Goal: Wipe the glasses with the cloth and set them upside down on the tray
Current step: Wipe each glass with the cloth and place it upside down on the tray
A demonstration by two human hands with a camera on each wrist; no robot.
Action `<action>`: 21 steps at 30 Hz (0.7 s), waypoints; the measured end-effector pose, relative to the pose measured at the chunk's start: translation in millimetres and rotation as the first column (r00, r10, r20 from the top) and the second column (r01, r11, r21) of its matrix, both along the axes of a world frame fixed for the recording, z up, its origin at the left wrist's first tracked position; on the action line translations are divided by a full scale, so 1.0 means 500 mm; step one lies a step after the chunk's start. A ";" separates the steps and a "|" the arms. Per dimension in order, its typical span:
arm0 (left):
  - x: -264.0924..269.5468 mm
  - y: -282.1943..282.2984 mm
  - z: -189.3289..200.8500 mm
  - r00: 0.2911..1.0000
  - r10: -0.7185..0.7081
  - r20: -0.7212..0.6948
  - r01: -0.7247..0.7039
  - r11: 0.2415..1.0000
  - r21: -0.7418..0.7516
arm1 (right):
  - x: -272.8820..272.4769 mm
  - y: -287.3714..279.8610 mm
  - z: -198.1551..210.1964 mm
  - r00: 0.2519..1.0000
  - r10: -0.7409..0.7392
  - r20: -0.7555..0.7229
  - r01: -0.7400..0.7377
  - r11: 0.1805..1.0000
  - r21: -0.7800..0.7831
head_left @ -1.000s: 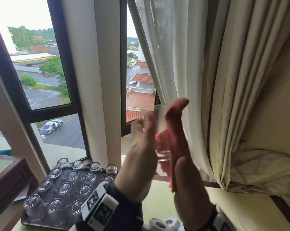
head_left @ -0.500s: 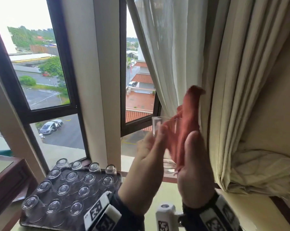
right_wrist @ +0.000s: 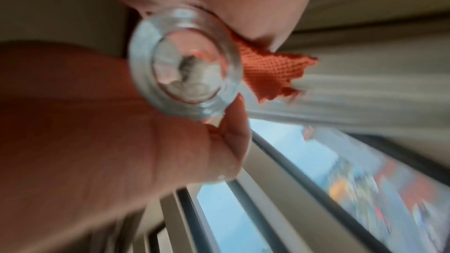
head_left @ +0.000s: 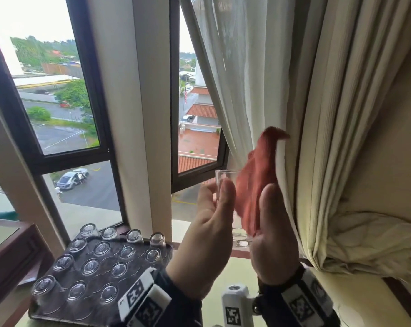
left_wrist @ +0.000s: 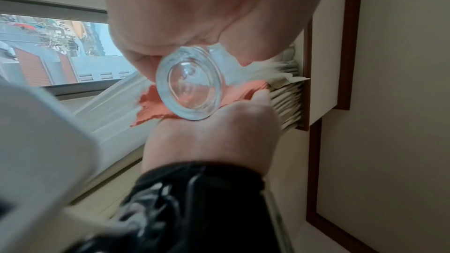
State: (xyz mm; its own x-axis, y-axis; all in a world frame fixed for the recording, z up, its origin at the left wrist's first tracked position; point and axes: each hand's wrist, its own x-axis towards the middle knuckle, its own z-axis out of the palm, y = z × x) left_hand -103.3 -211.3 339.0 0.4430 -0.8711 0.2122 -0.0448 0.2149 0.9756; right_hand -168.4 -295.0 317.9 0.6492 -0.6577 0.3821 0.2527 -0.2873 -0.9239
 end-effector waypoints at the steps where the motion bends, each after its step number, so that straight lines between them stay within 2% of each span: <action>1: 0.008 -0.003 0.002 0.998 0.060 -0.021 -0.060 0.998 -0.003 | 0.000 0.013 0.011 0.998 0.020 0.062 -0.012 0.992 -0.129; 3: 0.041 -0.010 -0.011 0.983 0.158 -0.095 -0.159 0.987 -0.003 | 0.000 0.033 -0.004 0.987 0.047 0.154 0.028 0.892 -0.451; 4: 0.059 -0.012 -0.021 0.978 0.170 -0.121 -0.171 0.985 0.004 | 0.001 0.040 -0.030 0.985 0.063 0.159 0.029 0.857 -0.515; 6: 0.075 -0.010 -0.015 0.976 0.153 -0.154 -0.157 0.987 -0.016 | -0.004 0.046 -0.074 0.994 0.026 0.102 0.023 0.893 -0.449; 8: 0.070 -0.004 -0.007 0.978 0.120 -0.172 -0.130 0.990 -0.045 | -0.006 0.044 -0.092 0.998 -0.053 0.023 0.057 0.957 -0.284; 10: 0.053 0.000 -0.010 0.983 0.083 -0.163 -0.096 0.993 -0.074 | -0.005 0.021 -0.082 1.000 0.013 0.018 -0.012 0.999 -0.052; 13: 0.027 -0.002 -0.023 0.992 0.037 -0.122 -0.049 0.994 -0.098 | -0.012 -0.004 -0.018 0.997 0.015 0.076 -0.021 0.997 0.077; 15: 0.018 -0.009 -0.031 0.994 0.055 -0.093 -0.063 0.994 -0.088 | -0.019 -0.013 -0.001 0.998 -0.034 0.051 0.030 0.997 0.070; 17: 0.015 -0.012 -0.027 0.993 0.045 -0.110 -0.052 0.996 -0.065 | -0.021 -0.004 0.003 0.998 0.019 0.060 -0.021 0.999 0.032; 18: 0.019 -0.015 -0.022 0.987 0.051 -0.156 -0.060 0.997 -0.055 | -0.023 0.009 0.003 0.993 0.070 0.092 -0.069 0.997 -0.023; 20: 0.042 -0.018 -0.014 0.971 0.083 -0.222 -0.095 0.995 -0.044 | -0.024 0.029 -0.013 0.990 0.083 0.118 -0.055 0.973 -0.223; 21: 0.055 -0.017 -0.004 0.976 0.091 -0.199 -0.099 0.994 -0.034 | -0.023 0.040 -0.028 0.990 0.079 0.114 -0.035 0.937 -0.348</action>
